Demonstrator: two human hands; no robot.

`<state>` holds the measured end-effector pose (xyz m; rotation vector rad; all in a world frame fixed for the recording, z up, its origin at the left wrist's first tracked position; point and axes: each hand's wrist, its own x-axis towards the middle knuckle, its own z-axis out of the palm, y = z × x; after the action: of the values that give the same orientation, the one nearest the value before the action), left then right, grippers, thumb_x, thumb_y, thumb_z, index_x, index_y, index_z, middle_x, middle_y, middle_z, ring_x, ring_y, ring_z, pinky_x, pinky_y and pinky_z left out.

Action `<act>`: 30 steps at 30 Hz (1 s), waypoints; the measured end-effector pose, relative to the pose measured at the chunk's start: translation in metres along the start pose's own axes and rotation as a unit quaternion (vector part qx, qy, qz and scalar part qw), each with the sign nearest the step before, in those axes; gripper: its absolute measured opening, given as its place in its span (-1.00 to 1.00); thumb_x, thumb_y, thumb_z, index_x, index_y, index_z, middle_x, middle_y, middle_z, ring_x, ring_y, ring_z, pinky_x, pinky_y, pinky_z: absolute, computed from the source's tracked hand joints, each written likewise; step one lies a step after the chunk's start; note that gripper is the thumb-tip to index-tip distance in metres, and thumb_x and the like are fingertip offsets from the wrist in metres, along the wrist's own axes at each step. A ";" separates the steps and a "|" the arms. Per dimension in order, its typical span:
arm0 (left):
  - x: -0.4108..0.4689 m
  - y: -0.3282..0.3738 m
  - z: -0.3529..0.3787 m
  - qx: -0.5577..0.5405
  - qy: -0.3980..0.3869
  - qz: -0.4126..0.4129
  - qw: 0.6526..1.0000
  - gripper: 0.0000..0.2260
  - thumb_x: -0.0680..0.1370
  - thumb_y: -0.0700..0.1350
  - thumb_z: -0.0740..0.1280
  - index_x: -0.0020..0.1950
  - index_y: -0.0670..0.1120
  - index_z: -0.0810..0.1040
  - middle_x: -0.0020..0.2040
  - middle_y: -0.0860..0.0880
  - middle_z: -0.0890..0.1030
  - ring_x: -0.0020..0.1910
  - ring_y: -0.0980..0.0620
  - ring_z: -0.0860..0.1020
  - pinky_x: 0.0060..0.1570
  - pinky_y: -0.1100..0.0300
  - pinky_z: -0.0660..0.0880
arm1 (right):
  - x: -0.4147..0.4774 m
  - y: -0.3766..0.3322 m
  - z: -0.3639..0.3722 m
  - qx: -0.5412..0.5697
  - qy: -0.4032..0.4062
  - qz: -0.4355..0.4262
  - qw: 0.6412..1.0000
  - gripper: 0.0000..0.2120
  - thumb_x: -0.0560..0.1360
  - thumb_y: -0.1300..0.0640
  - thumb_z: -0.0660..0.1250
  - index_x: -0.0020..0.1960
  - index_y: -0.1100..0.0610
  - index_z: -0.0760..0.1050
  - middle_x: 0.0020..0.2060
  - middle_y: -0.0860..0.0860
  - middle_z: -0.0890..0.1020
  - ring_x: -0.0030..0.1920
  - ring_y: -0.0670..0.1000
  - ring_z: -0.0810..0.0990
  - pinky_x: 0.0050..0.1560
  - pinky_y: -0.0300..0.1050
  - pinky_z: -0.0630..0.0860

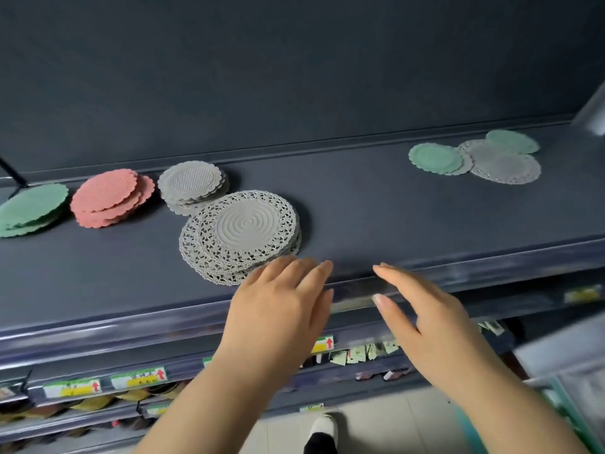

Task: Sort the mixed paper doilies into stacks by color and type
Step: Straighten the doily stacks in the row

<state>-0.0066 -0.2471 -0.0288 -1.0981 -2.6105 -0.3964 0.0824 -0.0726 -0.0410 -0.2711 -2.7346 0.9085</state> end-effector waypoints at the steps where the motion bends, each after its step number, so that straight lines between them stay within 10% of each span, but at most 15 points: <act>1: 0.012 0.000 0.004 -0.005 0.005 -0.004 1.000 -0.70 0.51 0.01 0.18 0.13 -0.04 0.60 0.02 0.04 0.64 0.03 -0.03 0.59 -0.06 0.11 0.52 | 0.011 0.004 -0.004 -0.006 0.002 -0.003 1.000 -0.59 0.47 -0.15 0.14 0.31 -0.19 0.33 0.21 -0.37 0.35 0.23 -0.35 0.30 0.15 -0.38 0.26; 22: 0.202 0.093 0.077 -0.022 -0.010 0.003 1.000 -0.76 0.43 -0.07 0.42 0.09 -0.04 0.63 -0.02 0.03 0.67 -0.06 -0.03 0.63 -0.13 0.10 0.56 | 0.156 0.190 -0.138 -0.115 0.022 0.029 0.993 -0.62 0.52 -0.03 0.21 0.33 -0.05 0.35 0.30 -0.15 0.43 0.27 -0.13 0.39 0.14 -0.33 0.26; 30: 0.278 0.158 0.116 -0.010 -0.077 -0.048 0.996 -0.77 0.59 -0.08 0.19 0.21 -0.06 0.50 0.21 0.06 0.52 0.21 0.03 0.49 0.04 0.14 0.52 | 0.204 0.267 -0.164 -0.183 -0.126 0.031 0.975 -0.44 0.53 -0.15 0.14 0.46 0.01 0.12 0.49 -0.08 0.05 0.48 -0.10 -0.08 0.39 -0.16 0.07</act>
<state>-0.0960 0.0812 -0.0143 -1.0498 -2.8079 -0.3732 -0.0383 0.2811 -0.0406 -0.3303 -3.1376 0.4721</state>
